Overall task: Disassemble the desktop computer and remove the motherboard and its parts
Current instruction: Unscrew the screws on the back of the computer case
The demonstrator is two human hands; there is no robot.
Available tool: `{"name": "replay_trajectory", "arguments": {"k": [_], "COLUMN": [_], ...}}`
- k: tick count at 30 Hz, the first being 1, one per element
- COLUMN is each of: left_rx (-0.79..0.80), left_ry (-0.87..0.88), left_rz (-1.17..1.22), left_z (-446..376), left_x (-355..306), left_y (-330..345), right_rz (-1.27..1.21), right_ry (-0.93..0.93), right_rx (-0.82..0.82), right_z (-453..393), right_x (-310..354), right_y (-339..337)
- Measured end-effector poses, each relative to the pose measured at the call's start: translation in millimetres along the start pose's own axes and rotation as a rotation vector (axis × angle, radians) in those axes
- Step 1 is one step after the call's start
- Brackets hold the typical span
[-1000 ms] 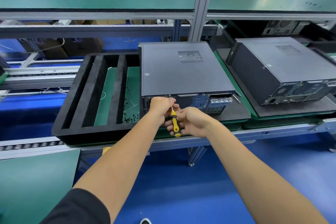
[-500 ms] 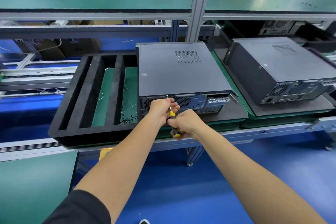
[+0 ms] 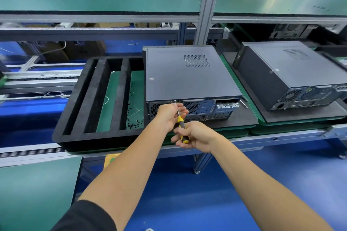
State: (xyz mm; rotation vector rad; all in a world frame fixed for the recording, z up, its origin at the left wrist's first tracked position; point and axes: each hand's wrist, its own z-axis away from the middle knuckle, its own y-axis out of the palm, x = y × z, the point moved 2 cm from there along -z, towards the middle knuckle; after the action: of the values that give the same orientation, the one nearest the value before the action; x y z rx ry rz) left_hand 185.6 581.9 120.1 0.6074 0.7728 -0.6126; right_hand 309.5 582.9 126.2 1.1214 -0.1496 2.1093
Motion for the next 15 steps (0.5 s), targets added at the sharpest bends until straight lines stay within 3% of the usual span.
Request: {"name": "replay_trajectory", "arguments": {"k": [4, 6, 8, 11, 15], "left_rx": [-0.058, -0.075, -0.077, -0.087, 0.022], "left_ry": [0.096, 0.175, 0.213, 0.158, 0.052], "left_rz": [-0.328, -0.469, -0.535, -0.508, -0.358], "left_z": [-6, -7, -7, -6, -3], "left_x": [-5, -11, -15, -17, -14], "left_y": [-10, -13, -12, -10, -5], "right_rz": [0.193, 0.233, 0.311, 0.400, 0.069], "right_ry": [-0.021, -0.061, -0.076, -0.030, 0.049], "right_rx": [-0.218, -0.251, -0.208, -0.008, 0.159], "right_z": [-5, -6, -6, -5, -3], "right_x": [1, 3, 5, 10, 15], "right_y": [5, 7, 10, 8, -4]}}
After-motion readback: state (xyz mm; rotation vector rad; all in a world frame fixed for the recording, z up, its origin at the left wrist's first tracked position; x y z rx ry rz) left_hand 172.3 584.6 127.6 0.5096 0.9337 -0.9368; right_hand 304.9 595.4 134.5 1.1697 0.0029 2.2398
